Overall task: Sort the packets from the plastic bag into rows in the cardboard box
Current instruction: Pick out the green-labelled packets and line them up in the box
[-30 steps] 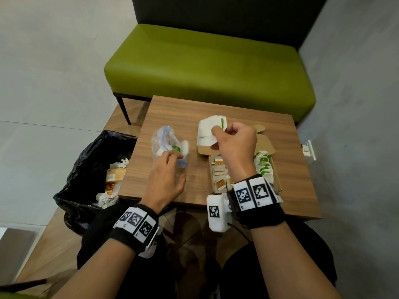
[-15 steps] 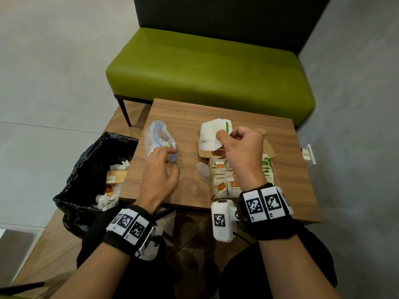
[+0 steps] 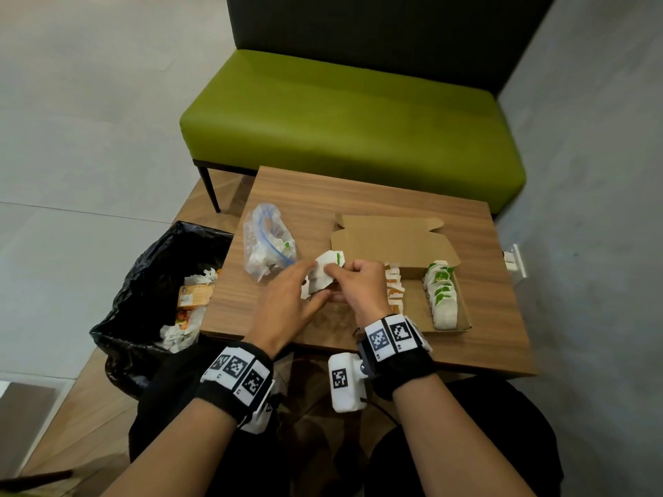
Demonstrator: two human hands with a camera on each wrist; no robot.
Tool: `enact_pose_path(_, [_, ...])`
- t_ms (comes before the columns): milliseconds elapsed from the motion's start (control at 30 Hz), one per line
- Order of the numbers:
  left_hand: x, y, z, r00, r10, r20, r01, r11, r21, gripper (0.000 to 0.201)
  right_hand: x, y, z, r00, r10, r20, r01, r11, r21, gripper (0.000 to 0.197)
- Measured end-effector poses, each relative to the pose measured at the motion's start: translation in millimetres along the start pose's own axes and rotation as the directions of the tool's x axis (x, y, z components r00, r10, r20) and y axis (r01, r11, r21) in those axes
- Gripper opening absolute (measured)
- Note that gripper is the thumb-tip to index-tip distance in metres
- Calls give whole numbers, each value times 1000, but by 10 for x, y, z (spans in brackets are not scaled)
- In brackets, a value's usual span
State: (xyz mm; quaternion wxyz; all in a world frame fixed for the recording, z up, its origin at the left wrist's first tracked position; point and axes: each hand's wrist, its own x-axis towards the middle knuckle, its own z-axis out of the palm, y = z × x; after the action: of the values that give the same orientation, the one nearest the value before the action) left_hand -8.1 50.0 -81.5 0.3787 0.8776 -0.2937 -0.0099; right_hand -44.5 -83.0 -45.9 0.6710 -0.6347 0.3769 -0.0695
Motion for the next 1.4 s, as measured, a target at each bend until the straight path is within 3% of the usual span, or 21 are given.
enact_pose_path(100, [-39, -6, 16, 1000, 6, 19, -5, 997, -72, 40, 19, 44, 2, 992, 58, 112, -68, 994, 88, 25])
enact_pose_path(200, [-59, -61, 44, 996, -82, 26, 86, 974, -212, 31, 37, 77, 2, 977, 104, 186, -122, 989, 86, 35])
enact_pose_path(300, [-56, -98, 73, 978, -199, 65, 207, 872, -444, 19, 56, 94, -43, 968, 121, 220, -156, 976, 153, 33])
enact_pose_path(433, [-30, -103, 93, 931, -339, 136, 348, 710, -612, 17, 61, 120, -60, 989, 51, 142, -58, 997, 41, 10])
enact_pose_path(633, [15, -115, 106, 889, -425, 170, 403, 550, -732, 18, 43, 162, -100, 994, -63, 85, 71, 993, -99, 20])
enact_pose_path(833, [-11, -98, 143, 887, -437, 150, 385, 520, -763, 20, -32, 224, -57, 992, -107, 61, 111, 991, -70, 25])
enact_pose_path(1233, [-69, -84, 110, 884, -432, 179, 401, 503, -766, 18, -21, 217, -135, 988, -141, 64, 147, 983, -108, 13])
enact_pose_path(1400, [-76, -41, 108, 892, -428, 148, 382, 534, -754, 16, -54, 211, -175, 990, -129, 61, 137, 981, -140, 12])
